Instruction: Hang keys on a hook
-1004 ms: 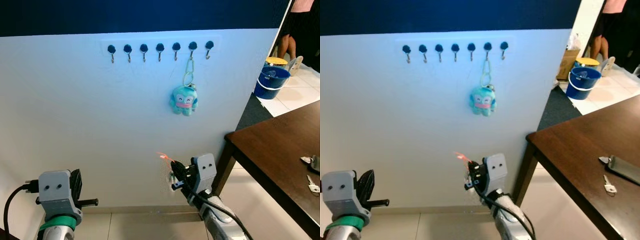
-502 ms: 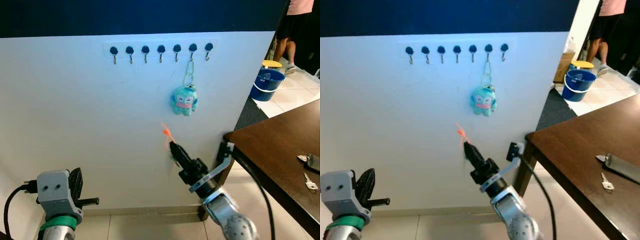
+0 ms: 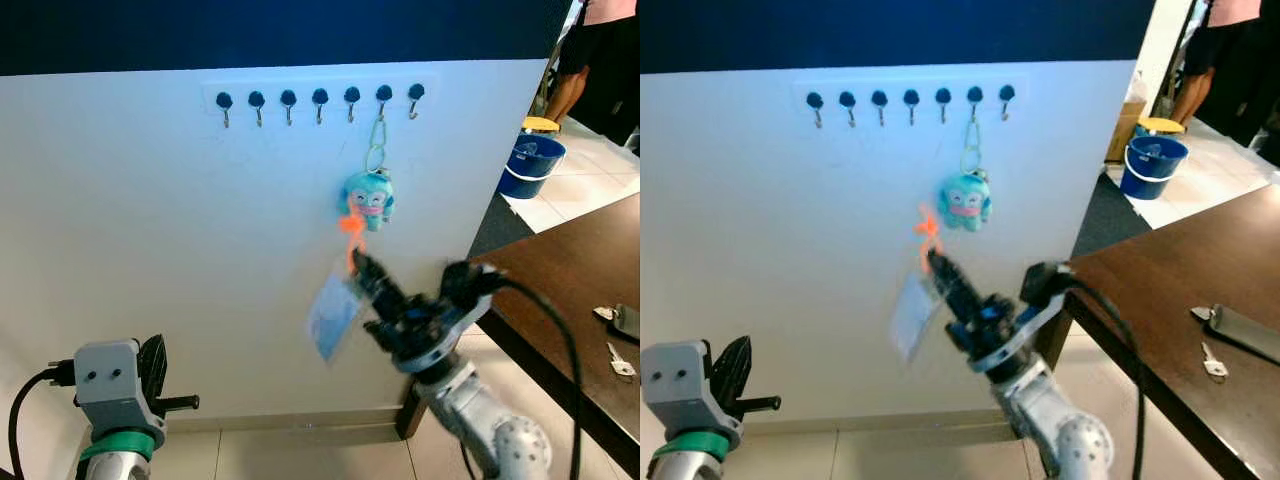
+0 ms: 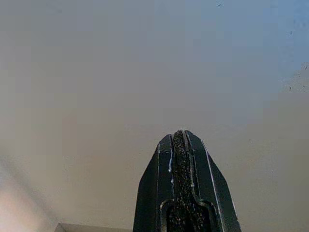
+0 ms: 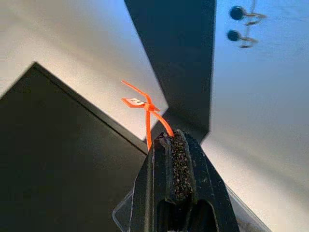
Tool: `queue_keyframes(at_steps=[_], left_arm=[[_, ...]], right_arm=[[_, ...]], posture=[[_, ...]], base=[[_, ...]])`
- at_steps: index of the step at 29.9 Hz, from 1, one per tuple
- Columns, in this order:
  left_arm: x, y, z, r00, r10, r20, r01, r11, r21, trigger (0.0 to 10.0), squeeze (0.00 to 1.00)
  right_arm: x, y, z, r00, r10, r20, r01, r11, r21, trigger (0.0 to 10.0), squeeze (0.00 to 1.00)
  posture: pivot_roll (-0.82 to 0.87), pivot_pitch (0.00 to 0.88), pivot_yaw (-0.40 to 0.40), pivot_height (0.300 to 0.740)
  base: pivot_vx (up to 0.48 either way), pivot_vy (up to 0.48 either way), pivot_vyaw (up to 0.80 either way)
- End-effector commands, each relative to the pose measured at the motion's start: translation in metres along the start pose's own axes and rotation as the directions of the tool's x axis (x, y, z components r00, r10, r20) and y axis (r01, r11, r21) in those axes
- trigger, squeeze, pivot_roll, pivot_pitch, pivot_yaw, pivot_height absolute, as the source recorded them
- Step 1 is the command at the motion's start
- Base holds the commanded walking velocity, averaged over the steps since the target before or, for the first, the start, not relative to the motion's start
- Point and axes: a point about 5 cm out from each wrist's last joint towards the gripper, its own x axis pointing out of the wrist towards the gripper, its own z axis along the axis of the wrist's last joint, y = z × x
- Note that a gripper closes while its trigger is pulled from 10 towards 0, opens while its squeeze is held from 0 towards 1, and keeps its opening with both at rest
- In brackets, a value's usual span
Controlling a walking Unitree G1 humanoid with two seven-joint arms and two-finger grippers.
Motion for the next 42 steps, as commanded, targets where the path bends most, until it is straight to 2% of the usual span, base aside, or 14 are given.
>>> queue_keyframes(at_steps=[1,2,3,5,6,7,8,10,11,13,21,29,35,42], left_arm=[[-0.002,0.002,0.002,1.0,0.002,0.011,-0.002,1.0,0.003,10.0,0.0],[-0.002,0.002,0.002,1.0,0.002,0.011,-0.002,1.0,0.003,10.0,0.0],[-0.002,0.003,0.002,1.0,0.002,0.01,-0.002,1.0,0.0,10.0,0.0],[-0.002,0.003,0.002,1.0,0.001,0.009,-0.001,1.0,0.001,10.0,0.0],[-0.002,0.003,0.002,1.0,0.001,0.009,-0.001,1.0,0.001,10.0,0.0],[-0.001,0.003,0.002,1.0,0.006,0.003,-0.006,1.0,0.006,10.0,0.0],[-0.001,0.003,0.002,1.0,0.006,0.003,-0.006,1.0,0.006,10.0,0.0],[0.003,0.003,0.006,1.0,0.015,0.013,-0.015,1.0,0.015,10.0,0.0],[0.003,0.003,0.006,1.0,0.015,0.013,-0.015,1.0,0.015,10.0,0.0],[0.005,0.003,0.011,0.999,0.018,0.035,-0.018,1.0,0.003,10.0,0.0],[0.006,0.001,0.015,0.999,0.008,0.052,-0.009,1.0,0.007,10.0,0.0],[0.008,0.002,0.016,0.997,0.028,0.067,-0.028,1.0,0.005,10.0,0.0],[0.008,0.005,0.017,0.996,0.045,0.072,-0.045,0.999,-0.007,10.0,0.0],[0.008,0.005,0.017,0.997,0.046,0.07,-0.045,0.999,-0.008,10.0,0.0]], right_arm=[[0.002,0.0,-0.002,0.999,-0.021,-0.028,0.02,0.999,-0.034,10.0,0.0],[0.002,0.0,-0.002,0.999,-0.021,-0.028,0.02,0.999,-0.034,10.0,0.0],[0.003,-0.016,-0.009,0.975,-0.198,-0.106,0.176,0.967,-0.185,10.0,0.0],[0.001,-0.034,-0.015,0.907,-0.397,-0.142,0.326,0.873,-0.362,10.0,0.0],[0.001,-0.034,-0.015,0.907,-0.397,-0.142,0.326,0.873,-0.362,10.0,0.0],[0.0,-0.042,-0.017,0.873,-0.466,-0.142,0.35,0.803,-0.483,10.0,0.0],[0.0,-0.042,-0.017,0.873,-0.466,-0.142,0.35,0.803,-0.483,10.0,0.0],[0.006,-0.043,-0.016,0.869,-0.486,-0.099,0.33,0.715,-0.616,10.0,0.0],[0.006,-0.043,-0.016,0.869,-0.486,-0.099,0.33,0.715,-0.616,10.0,0.0],[0.008,-0.044,-0.014,0.853,-0.515,-0.082,0.286,0.594,-0.752,10.0,0.0],[0.006,-0.043,-0.017,0.862,-0.502,-0.074,0.261,0.563,-0.784,10.0,0.0],[-0.002,-0.05,-0.023,0.849,-0.524,-0.071,0.22,0.471,-0.854,10.0,0.0],[-0.005,-0.052,-0.025,0.847,-0.527,-0.066,0.215,0.454,-0.865,10.0,0.0],[-0.006,-0.054,-0.023,0.845,-0.534,-0.042,0.255,0.471,-0.844,10.0,0.0]], posture=[[-0.07,0.053,0.115,0.74],[-0.07,0.053,0.115,0.74],[-0.08,0.055,0.119,0.74],[-0.08,0.055,0.119,0.74],[-0.08,0.055,0.119,0.74],[-0.08,0.055,0.119,0.74],[-0.08,0.055,0.119,0.74],[-0.08,0.057,0.12,0.74],[-0.08,0.057,0.12,0.74],[-0.08,0.057,0.12,0.74],[-0.08,0.052,0.118,0.74],[-0.09,0.044,0.117,0.74],[-0.09,0.044,0.117,0.74],[-0.09,0.044,0.117,0.74]], base=[[0.0,0.0,0.0],[0.0,0.0,0.0],[0.0,0.0,0.0],[0.0,0.0,0.0],[0.0,0.0,0.0],[0.0,0.0,0.0],[0.0,0.0,0.0],[0.0,0.0,0.0],[0.0,0.0,0.0],[0.0,0.0,0.0],[0.0,0.0,0.0],[0.0,0.0,0.0],[0.179,0.0,0.64],[0.27,0.0,0.0]])
